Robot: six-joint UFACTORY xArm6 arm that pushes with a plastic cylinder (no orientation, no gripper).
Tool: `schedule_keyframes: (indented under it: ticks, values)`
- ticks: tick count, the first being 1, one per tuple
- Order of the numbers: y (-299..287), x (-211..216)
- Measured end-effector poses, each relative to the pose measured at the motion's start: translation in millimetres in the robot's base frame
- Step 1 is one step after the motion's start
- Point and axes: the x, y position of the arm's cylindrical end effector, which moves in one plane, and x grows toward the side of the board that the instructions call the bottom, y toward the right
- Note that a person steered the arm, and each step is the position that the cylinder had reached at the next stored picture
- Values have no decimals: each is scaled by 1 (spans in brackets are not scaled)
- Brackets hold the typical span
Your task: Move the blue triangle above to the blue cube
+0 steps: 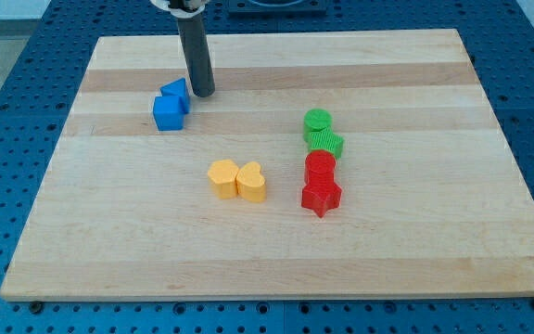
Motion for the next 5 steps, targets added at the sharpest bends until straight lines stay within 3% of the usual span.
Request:
schedule_keyframes:
  ticks: [5]
  values:
    - [-11, -6]
